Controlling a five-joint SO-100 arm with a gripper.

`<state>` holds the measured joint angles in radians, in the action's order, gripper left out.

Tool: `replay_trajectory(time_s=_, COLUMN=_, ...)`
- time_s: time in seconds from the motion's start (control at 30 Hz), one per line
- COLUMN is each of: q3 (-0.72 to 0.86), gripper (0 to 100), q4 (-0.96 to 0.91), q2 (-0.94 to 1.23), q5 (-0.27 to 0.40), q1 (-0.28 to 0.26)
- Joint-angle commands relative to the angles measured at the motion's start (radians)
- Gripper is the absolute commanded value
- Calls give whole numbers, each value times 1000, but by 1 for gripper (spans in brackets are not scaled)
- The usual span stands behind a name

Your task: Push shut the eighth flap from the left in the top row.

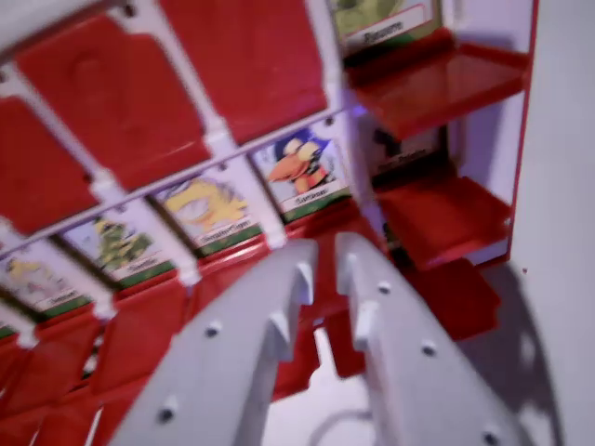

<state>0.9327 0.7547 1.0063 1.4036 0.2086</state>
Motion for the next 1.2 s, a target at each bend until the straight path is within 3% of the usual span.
replay_trajectory(time_s=0.0, q3=-141, gripper=2, q4=-46, q2=0, q5=3, q1=11)
replay_trajectory(time_s=0.53, q3=-290, gripper=2, q4=-101, q2=-118, q5=18, q1=48)
replay_trajectory(time_s=1.17, q3=-284, gripper=2, q4=-282, q2=-135, q5=35, q1=64)
